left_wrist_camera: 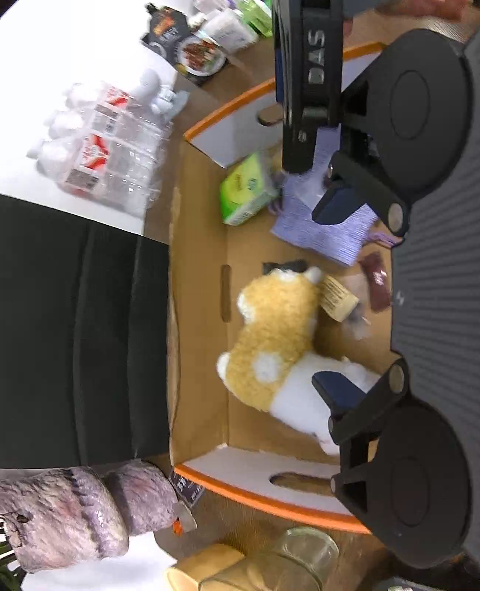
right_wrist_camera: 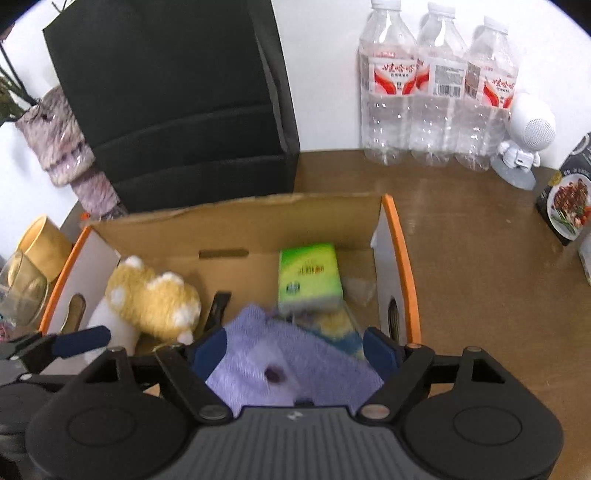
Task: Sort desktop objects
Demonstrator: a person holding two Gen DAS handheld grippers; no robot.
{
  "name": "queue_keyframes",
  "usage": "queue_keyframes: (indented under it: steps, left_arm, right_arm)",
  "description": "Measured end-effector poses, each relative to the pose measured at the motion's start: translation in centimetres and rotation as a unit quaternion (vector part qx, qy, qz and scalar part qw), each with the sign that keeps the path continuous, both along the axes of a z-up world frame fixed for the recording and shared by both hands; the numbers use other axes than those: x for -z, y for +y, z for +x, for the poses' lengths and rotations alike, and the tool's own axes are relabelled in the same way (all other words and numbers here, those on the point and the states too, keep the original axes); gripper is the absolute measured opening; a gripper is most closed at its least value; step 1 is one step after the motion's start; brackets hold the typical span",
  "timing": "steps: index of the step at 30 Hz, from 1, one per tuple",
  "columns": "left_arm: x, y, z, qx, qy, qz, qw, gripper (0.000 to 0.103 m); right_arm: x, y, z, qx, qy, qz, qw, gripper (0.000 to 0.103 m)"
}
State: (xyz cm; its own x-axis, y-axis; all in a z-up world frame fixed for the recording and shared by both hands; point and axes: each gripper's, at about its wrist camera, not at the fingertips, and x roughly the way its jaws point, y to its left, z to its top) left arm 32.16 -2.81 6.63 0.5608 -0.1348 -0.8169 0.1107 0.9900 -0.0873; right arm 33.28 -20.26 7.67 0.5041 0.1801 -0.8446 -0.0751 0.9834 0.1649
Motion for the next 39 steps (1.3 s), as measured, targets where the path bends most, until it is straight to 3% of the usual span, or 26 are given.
queue_keyframes:
  steps: [2, 4, 7, 10, 14, 16, 22, 29, 31, 39]
  left_arm:
    - [-0.2, -0.2, -0.9, -0.002, 0.001, 0.024, 0.9997, 0.099]
    - [-0.4, -0.4, -2.4, 0.001, -0.005, 0.049, 0.9988, 0.101]
    - [-0.5, -0.1, -4.9, -0.011, -0.009, 0.057, 0.9983, 0.101]
    - [-1.6, 1.2, -8.0, -0.045, -0.026, 0.041, 0.9978, 0.101]
    - [-1.7, 1.6, -14.4, -0.057, -0.084, 0.043, 0.9939, 0.103]
    - [-1.4, 1.8, -17.8, -0.061, -0.116, 0.045, 0.9904, 0.103]
    - [-0.6, 2.5, -28.0, -0.073, -0.209, 0.051, 0.9738, 0.103]
    - [3.3, 3.0, -32.8, -0.046, -0.191, 0.044, 0.9796, 0.103]
    - [4.0, 2.8, -33.2, -0.042, -0.203, 0.05, 0.9769, 0.103]
    - [6.0, 2.7, -32.3, -0.046, -0.168, 0.037, 0.9839, 0.103]
  right_arm:
    - [-0.5, -0.1, -1.5, 0.0, 0.001, 0.002, 1.0, 0.082]
    - [-0.8, -0.2, -3.1, -0.001, 0.0, 0.001, 1.0, 0.084]
    - [-1.1, -0.6, -5.7, -0.008, -0.006, -0.004, 1.0, 0.084]
    - [-1.8, -0.7, -9.2, -0.019, -0.015, -0.017, 1.0, 0.084]
    - [-2.9, -0.1, -15.0, -0.039, -0.041, -0.02, 0.998, 0.085]
    - [-2.8, 0.2, -18.1, -0.039, -0.058, -0.015, 0.997, 0.091]
    - [0.5, 1.2, -26.9, -0.041, -0.133, -0.034, 0.99, 0.094]
    - [5.1, 0.7, -32.0, -0.012, -0.167, -0.019, 0.986, 0.094]
    - [5.3, 0.8, -32.5, -0.01, -0.179, -0.017, 0.984, 0.094]
    - [6.7, 1.0, -32.5, -0.016, -0.178, -0.03, 0.983, 0.095]
